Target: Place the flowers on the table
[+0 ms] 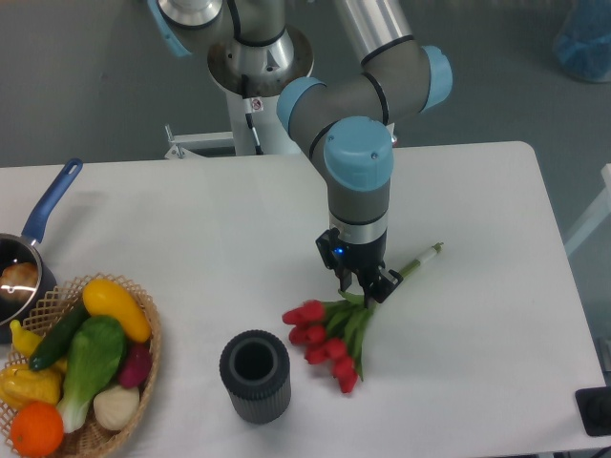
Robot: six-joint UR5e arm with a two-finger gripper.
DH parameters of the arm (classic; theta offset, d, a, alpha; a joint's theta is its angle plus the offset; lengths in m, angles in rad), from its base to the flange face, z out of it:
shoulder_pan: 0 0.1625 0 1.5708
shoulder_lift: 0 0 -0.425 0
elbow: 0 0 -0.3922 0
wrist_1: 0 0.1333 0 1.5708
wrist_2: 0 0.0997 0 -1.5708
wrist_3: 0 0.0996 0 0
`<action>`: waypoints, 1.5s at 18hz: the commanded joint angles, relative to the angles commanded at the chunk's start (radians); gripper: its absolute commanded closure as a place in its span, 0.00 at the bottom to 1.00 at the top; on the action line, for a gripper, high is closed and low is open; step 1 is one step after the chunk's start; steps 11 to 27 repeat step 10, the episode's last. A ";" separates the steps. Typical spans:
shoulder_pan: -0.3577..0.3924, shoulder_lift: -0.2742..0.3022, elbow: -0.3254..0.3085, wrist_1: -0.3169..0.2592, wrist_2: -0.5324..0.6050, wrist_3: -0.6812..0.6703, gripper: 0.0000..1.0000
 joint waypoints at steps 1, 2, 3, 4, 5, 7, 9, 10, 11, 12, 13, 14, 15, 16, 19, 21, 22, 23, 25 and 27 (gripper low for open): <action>0.000 -0.002 0.000 0.009 0.003 -0.005 0.00; 0.000 0.000 0.000 0.014 0.003 -0.005 0.00; 0.003 0.002 -0.002 0.015 -0.002 -0.002 0.00; 0.005 0.005 -0.002 0.017 -0.003 0.000 0.00; 0.005 0.006 0.000 0.017 -0.006 0.001 0.00; 0.006 0.008 0.003 0.019 -0.009 0.003 0.00; 0.006 0.008 0.005 0.026 -0.009 0.002 0.00; 0.006 0.008 0.003 0.031 -0.009 0.000 0.00; 0.006 0.008 0.003 0.031 -0.009 0.000 0.00; 0.006 0.008 0.003 0.031 -0.009 0.000 0.00; 0.006 0.008 0.003 0.031 -0.009 0.000 0.00; 0.006 0.008 0.003 0.031 -0.009 0.000 0.00; 0.006 0.008 0.003 0.031 -0.009 0.000 0.00; 0.006 0.008 0.003 0.031 -0.009 0.000 0.00; 0.006 0.008 0.003 0.031 -0.009 0.000 0.00; 0.006 0.008 0.003 0.031 -0.009 0.000 0.00; 0.006 0.008 0.003 0.031 -0.009 0.000 0.00; 0.006 0.008 0.003 0.031 -0.009 0.000 0.00; 0.006 0.008 0.003 0.031 -0.009 0.000 0.00; 0.006 0.008 0.003 0.031 -0.009 0.000 0.00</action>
